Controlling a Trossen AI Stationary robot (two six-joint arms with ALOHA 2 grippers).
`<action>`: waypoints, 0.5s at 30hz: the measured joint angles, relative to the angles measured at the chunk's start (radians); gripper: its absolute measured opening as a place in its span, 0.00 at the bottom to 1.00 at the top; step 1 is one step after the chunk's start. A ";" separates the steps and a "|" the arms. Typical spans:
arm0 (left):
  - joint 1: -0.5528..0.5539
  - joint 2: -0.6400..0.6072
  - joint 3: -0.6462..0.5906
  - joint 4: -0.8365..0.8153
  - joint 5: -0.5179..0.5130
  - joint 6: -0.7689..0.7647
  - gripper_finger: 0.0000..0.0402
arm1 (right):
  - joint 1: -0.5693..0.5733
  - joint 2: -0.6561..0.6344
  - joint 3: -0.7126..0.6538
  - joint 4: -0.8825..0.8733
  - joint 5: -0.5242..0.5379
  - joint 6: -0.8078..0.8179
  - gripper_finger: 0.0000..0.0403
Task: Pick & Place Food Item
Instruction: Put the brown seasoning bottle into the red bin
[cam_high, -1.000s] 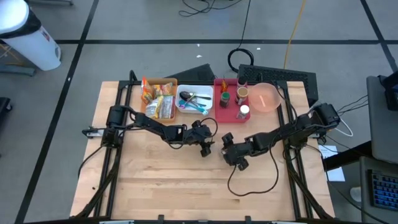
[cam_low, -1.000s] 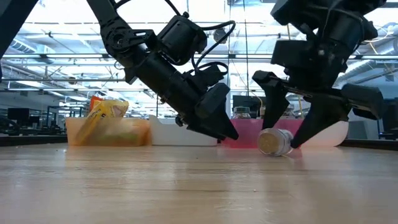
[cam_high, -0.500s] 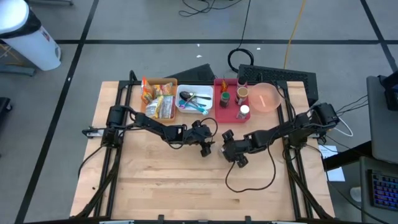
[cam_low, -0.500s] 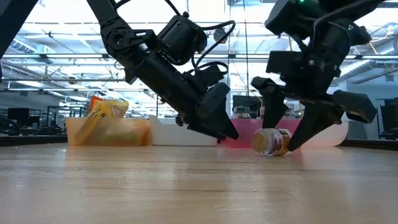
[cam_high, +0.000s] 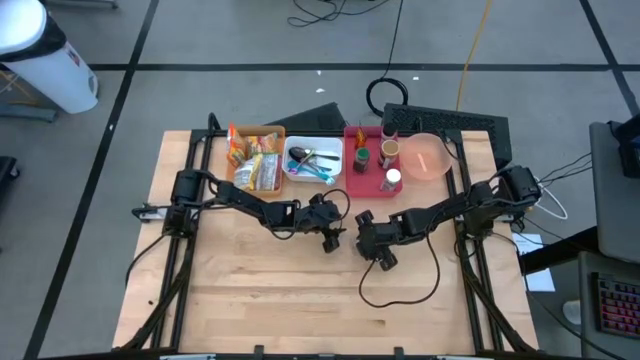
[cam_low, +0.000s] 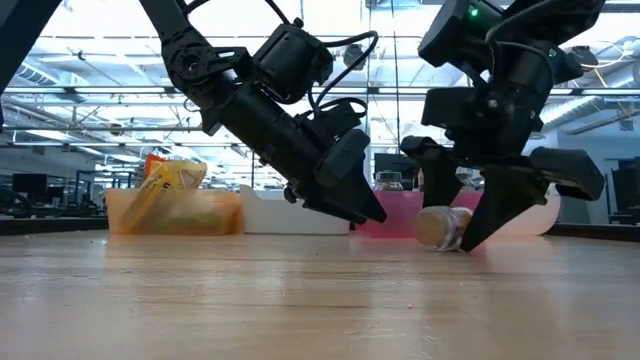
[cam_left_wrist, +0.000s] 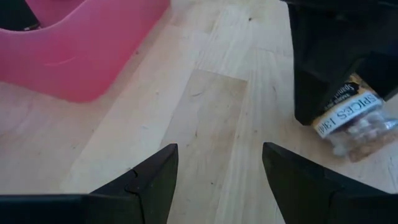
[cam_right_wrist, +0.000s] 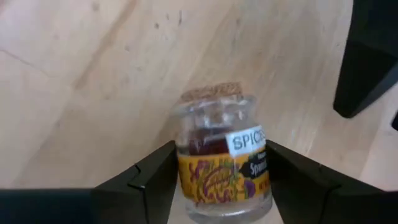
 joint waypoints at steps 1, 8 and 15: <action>0.000 0.000 0.000 0.001 0.000 0.000 0.60 | -0.004 0.000 0.000 0.005 -0.010 0.002 0.53; -0.001 0.000 0.000 -0.002 0.000 0.000 0.60 | -0.015 0.000 0.000 0.013 -0.007 0.002 0.46; -0.001 -0.001 0.000 -0.006 0.000 0.002 0.60 | -0.015 0.000 0.000 0.017 -0.002 0.006 0.47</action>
